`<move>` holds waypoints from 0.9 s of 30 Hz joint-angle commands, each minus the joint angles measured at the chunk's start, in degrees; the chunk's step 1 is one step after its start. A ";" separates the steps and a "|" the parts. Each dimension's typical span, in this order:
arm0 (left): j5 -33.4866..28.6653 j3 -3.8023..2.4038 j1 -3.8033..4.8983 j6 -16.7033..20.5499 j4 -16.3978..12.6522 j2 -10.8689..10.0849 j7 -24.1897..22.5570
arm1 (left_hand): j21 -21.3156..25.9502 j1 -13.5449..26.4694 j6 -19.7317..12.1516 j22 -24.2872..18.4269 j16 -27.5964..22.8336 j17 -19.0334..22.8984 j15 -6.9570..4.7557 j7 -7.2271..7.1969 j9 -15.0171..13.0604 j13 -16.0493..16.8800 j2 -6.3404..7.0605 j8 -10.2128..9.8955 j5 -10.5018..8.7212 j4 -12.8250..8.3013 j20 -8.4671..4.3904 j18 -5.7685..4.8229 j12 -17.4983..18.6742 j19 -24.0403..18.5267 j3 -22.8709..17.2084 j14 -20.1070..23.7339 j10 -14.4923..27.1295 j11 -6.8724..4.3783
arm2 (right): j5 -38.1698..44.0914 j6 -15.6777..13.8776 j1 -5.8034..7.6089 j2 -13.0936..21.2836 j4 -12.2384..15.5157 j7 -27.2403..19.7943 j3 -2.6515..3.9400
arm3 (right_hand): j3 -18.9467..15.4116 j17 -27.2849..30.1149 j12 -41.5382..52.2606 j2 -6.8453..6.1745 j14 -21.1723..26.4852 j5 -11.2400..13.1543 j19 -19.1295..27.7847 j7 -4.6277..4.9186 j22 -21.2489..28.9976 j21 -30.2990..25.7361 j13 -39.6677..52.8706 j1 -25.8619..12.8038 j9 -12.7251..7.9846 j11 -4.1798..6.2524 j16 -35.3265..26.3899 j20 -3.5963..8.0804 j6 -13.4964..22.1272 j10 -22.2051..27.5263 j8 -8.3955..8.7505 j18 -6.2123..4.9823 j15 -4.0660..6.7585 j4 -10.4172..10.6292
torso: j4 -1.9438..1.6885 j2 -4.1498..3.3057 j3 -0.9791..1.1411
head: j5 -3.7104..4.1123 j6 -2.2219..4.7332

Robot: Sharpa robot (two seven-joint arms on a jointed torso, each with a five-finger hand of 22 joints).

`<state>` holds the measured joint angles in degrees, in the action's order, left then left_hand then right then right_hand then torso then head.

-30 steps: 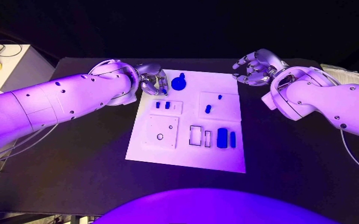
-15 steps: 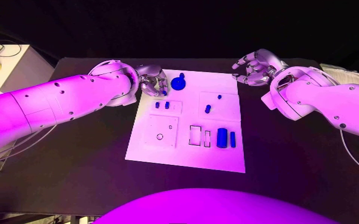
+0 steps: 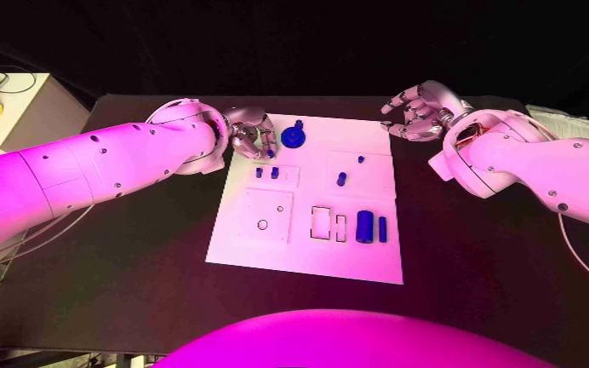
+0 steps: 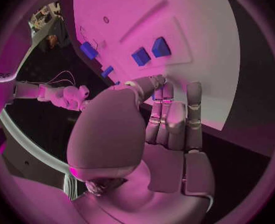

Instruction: Assemble the parts on the task board

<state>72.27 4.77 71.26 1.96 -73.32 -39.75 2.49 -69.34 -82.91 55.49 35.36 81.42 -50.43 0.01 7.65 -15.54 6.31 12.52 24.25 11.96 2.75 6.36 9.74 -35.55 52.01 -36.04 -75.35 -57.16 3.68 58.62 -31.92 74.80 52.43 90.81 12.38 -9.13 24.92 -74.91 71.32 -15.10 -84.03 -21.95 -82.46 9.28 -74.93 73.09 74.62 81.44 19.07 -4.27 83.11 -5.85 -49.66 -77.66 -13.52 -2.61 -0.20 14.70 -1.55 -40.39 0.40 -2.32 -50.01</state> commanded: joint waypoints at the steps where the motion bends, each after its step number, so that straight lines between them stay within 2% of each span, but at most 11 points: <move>1: -0.30 -0.01 0.00 -1.13 0.11 0.21 0.45 | 0.15 0.51 0.44 -0.09 0.20 0.04 -0.11 -0.16 0.02 -0.03 -0.29 0.23 -0.15 -0.24 -0.33 0.89 0.28 0.08 0.20 -0.28 -0.35 -0.09 | 0.39 0.27 -0.03 0.00 0.08 -0.42 0.00 | 0.24 -5.65 0.05 0.01 -3.16 -0.18 0.18 0.12 -6.50 -0.22 -0.04 -0.34 0.01 0.04 -0.24 0.01 0.39 0.32 -0.37 -1.14 0.30 0.01 | 0.02 -0.01 0.04 | 0.00 0.01; 15: -0.17 0.08 0.00 -1.60 0.19 0.96 0.43 | 0.18 0.58 0.54 -0.11 0.19 0.10 -0.12 -0.15 -0.04 -0.03 -0.35 0.21 -0.16 -0.24 -0.35 0.90 0.32 0.07 0.23 -0.26 -0.49 -0.11 | 0.40 0.28 -0.04 -0.03 0.06 -0.43 0.00 | 0.24 -5.65 0.05 0.01 -3.16 -0.18 0.18 0.12 -6.50 -0.22 -0.04 -0.34 0.01 0.04 -0.24 0.01 0.39 0.32 -0.37 -1.14 0.30 0.01 | 0.07 -0.05 0.02 | 0.11 0.01; 21: -0.17 0.10 0.00 -1.46 0.08 1.01 0.15 | 0.20 0.57 0.69 -0.13 0.18 0.15 -0.15 -0.18 -0.11 -0.02 -0.43 0.22 -0.15 -0.28 -0.36 0.89 0.35 0.06 0.23 -0.23 -0.65 -0.16 | 0.41 0.28 -0.07 -0.05 -0.01 -0.43 0.00 | 0.24 -5.65 0.05 0.01 -3.16 -0.18 0.18 0.12 -6.50 -0.22 -0.04 -0.34 0.01 0.04 -0.24 0.01 0.39 0.32 -0.37 -1.14 0.30 0.01 | -0.06 0.03 -0.03 | 0.23 0.01; 27: -0.22 0.11 0.00 -1.93 0.14 0.98 0.56 | 0.24 0.55 0.95 -0.15 0.19 0.15 -0.21 -0.24 -0.24 0.02 -0.47 0.24 -0.17 -0.41 -0.39 0.90 0.38 0.04 0.27 -0.22 -0.94 -0.25 | 0.41 0.28 -0.08 0.00 0.01 -0.42 0.00 | 0.24 -5.65 0.05 0.01 -3.16 -0.18 0.18 0.12 -6.50 -0.22 -0.04 -0.34 0.01 0.04 -0.24 0.01 0.39 0.32 -0.37 -1.14 0.30 0.01 | -0.03 0.00 -0.06 | 0.21 0.01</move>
<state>72.31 4.87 71.29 1.40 -72.98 -38.94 3.13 -69.34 -82.68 56.11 35.31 81.42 -50.33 0.01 7.45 -15.60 6.31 12.30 24.27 11.80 2.60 6.36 9.73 -35.55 52.02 -35.88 -75.34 -57.78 3.48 58.63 -31.92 74.75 52.43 90.78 12.38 -9.13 24.91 -74.90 71.32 -15.10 -84.03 -21.95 -82.46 9.28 -74.91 73.09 74.62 81.45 19.07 -4.27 83.11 -5.85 -49.66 -77.66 -13.52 -2.61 -0.20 14.70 -1.57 -40.39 0.36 -2.05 -50.01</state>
